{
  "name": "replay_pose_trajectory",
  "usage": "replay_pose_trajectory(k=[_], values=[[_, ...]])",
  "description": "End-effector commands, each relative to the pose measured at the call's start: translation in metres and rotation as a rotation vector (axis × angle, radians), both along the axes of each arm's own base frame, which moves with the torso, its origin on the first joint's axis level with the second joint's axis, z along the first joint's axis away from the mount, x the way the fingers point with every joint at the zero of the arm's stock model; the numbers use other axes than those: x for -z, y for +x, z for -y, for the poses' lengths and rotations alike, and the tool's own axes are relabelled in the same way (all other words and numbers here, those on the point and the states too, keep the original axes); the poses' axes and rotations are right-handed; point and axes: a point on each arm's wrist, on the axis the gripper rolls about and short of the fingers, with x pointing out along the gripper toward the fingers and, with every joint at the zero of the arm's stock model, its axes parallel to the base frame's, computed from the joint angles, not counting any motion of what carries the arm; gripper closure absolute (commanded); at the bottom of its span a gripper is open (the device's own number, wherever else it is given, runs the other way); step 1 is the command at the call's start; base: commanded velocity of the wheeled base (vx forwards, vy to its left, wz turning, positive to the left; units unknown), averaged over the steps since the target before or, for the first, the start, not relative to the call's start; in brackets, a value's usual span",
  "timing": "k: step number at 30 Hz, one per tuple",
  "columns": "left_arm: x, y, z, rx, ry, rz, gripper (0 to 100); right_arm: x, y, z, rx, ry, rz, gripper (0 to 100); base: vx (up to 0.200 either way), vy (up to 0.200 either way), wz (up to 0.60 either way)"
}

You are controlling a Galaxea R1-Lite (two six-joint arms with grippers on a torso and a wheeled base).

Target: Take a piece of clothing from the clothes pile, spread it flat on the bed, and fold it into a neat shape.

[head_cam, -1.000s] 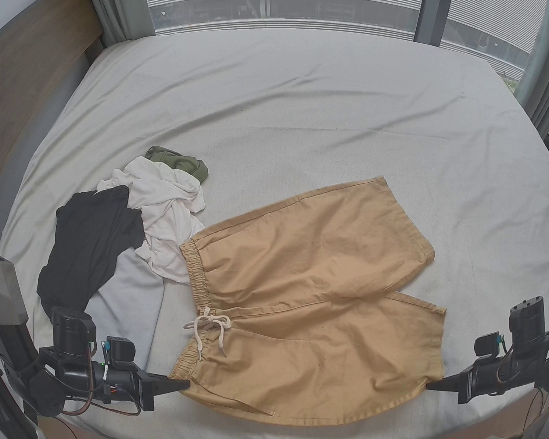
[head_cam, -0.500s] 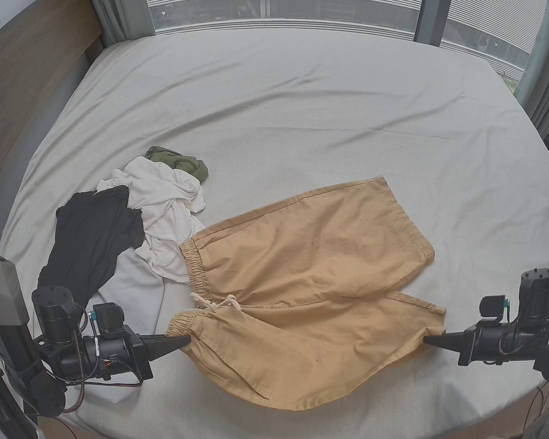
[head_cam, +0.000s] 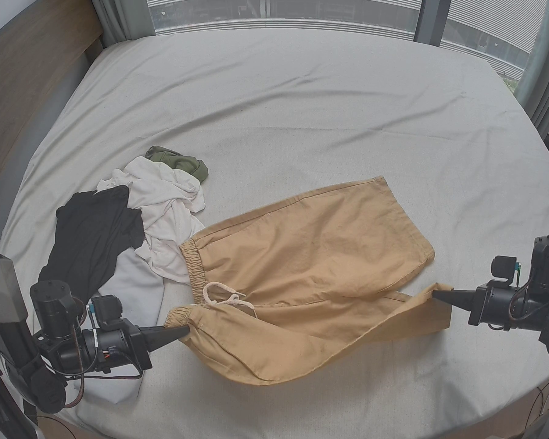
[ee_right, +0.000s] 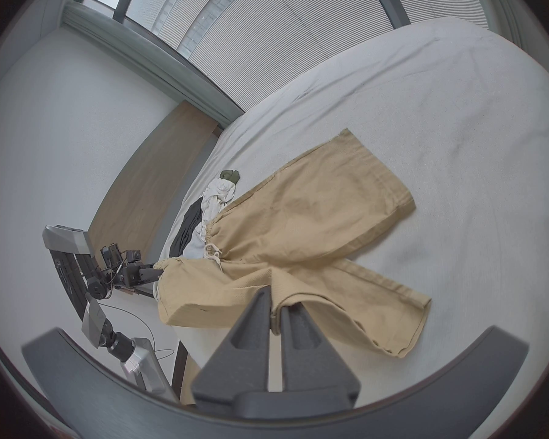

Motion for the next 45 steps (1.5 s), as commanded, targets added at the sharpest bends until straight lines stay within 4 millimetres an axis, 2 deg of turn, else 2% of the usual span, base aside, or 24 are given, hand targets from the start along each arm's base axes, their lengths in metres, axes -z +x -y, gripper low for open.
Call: replay_pose_trajectory(k=[1,17,27,36,45], values=[[-0.006,0.011,0.003,-0.021,-0.017,0.036,100,-0.009,0.008,0.007,0.031,0.021,0.037,100,0.000,0.000,0.00],[-0.010,0.013,0.009,-0.007,-0.019,0.065,100,-0.038,0.031,0.010,0.057,0.033,0.152,100,0.000,0.000,0.00],[-0.013,0.017,0.009,-0.019,-0.044,0.058,100,-0.048,0.041,0.012,0.067,0.034,0.193,100,0.000,0.000,0.00],[-0.017,0.019,0.009,-0.091,-0.041,0.071,100,-0.054,0.064,0.014,0.074,0.040,0.222,100,0.000,0.000,0.00],[-0.016,0.022,0.011,-0.128,-0.032,0.074,100,-0.061,0.079,0.014,0.076,0.044,0.251,100,0.000,0.000,0.00]])
